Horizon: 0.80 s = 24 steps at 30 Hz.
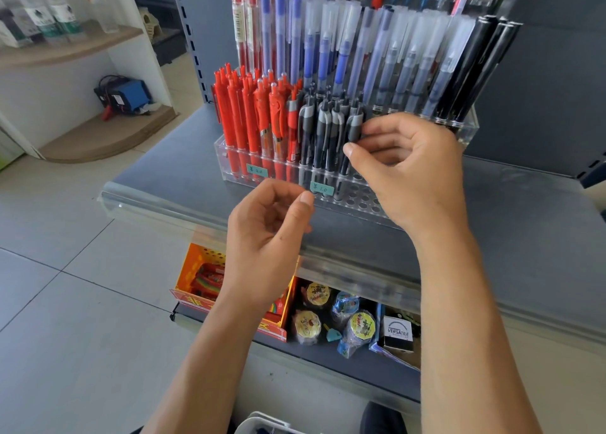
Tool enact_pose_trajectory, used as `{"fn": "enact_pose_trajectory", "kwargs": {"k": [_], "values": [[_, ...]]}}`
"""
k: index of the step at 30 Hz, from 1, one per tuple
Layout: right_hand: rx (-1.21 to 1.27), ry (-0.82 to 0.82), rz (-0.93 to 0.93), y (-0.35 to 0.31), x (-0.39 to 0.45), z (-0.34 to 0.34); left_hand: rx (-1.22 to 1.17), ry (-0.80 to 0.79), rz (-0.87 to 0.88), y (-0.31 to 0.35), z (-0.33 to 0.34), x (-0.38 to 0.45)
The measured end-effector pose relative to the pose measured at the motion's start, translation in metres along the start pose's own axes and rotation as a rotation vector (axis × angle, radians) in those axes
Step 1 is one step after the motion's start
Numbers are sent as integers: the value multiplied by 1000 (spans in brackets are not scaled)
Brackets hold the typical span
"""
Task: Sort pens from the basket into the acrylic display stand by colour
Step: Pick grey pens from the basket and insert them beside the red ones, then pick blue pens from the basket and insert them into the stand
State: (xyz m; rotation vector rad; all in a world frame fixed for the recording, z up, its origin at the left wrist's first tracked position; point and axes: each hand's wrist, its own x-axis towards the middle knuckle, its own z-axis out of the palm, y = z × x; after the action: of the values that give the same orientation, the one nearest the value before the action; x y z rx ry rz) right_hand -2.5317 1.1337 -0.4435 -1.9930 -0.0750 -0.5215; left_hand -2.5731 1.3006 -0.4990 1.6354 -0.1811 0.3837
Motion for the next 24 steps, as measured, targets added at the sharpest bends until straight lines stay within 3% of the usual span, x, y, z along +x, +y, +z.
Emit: {"fn": "enact_pose_trajectory", "kwargs": {"k": [6, 12, 16, 19, 22, 24], "values": [[-40, -19, 11, -8, -10, -3, -13, -44, 24, 4, -4, -1], [-24, -157, 35, -16, -55, -20, -104, -241, 40, 13, -24, -34], [-46, -235, 100, -7, -110, -36, -121, -455, -149, 23, -37, -66], [-48, -320, 178, 9, -166, -46, -3, -603, -448, 35, -35, -85], [-64, -412, 262, 28, -218, -55, -70, -858, -587, 13, -46, -109], [-54, -459, 319, 41, -249, -60, -165, -901, -703, -11, -56, -136]]}}
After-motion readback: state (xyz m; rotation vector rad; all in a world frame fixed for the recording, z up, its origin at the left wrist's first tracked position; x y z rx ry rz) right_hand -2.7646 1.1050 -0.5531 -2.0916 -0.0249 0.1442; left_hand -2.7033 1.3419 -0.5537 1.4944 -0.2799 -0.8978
